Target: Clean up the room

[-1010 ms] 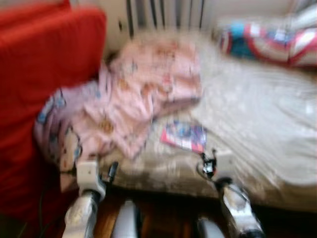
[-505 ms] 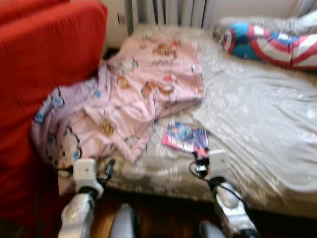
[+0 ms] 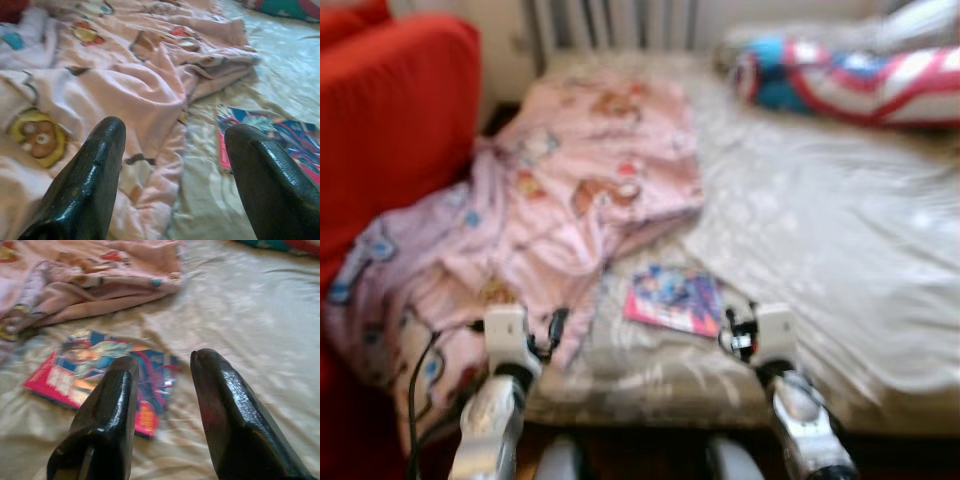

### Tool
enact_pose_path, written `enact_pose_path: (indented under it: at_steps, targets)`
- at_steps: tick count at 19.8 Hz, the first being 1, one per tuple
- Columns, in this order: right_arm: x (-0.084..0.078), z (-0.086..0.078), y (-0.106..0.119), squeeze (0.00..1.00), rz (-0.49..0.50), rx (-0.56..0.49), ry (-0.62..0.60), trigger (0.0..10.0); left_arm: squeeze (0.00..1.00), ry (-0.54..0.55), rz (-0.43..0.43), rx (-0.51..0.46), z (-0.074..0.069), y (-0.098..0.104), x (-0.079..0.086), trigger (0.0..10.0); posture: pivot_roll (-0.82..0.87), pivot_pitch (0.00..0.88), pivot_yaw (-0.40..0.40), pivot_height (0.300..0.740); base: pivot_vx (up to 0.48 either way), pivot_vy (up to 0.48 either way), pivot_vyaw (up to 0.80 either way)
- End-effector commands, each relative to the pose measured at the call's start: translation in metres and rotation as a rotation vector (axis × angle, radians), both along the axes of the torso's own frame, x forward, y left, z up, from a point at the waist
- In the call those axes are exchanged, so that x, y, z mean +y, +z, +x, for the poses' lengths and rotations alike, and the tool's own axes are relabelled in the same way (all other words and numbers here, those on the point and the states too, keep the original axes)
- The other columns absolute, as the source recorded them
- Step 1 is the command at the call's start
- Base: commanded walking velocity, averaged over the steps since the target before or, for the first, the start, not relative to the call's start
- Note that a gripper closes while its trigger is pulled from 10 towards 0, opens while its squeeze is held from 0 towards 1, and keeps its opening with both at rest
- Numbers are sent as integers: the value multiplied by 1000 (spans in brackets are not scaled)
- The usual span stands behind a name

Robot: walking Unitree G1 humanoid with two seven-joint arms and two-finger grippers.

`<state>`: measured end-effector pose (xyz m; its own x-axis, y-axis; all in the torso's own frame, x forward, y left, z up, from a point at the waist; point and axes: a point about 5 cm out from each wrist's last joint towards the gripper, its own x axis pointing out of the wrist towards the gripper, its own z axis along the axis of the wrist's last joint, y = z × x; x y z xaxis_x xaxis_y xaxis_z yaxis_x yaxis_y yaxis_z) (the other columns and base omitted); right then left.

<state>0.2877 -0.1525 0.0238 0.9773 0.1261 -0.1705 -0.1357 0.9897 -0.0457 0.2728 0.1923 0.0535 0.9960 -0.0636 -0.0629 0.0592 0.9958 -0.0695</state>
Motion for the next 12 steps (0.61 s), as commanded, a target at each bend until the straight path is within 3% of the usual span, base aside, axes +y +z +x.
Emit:
enact_pose_path:
  at_steps: [1,3,7,10,12]
  targets:
    - [10,-1,-3,0,-4,20,39,10000,0,23,4,29,-4,-5,8,10000,8,109,-10,635,409,0,0]
    - [12,-2,-4,0,10,22,39,10000,0,21,3,28,-3,-4,8,10000,8,106,-9,635,412,0,800]
    - [10,-1,-4,0,28,25,21,10000,0,14,4,26,-3,-4,8,10000,9,105,-9,635,412,0,0]
    - [5,0,-5,0,45,46,-15,10000,0,2,0,23,-4,-4,5,10000,11,109,-8,635,80,0,0]
    - [-7,4,-8,0,115,94,-120,10000,0,-1,1,23,-5,-3,5,10000,13,113,-7,635,0,0,0]
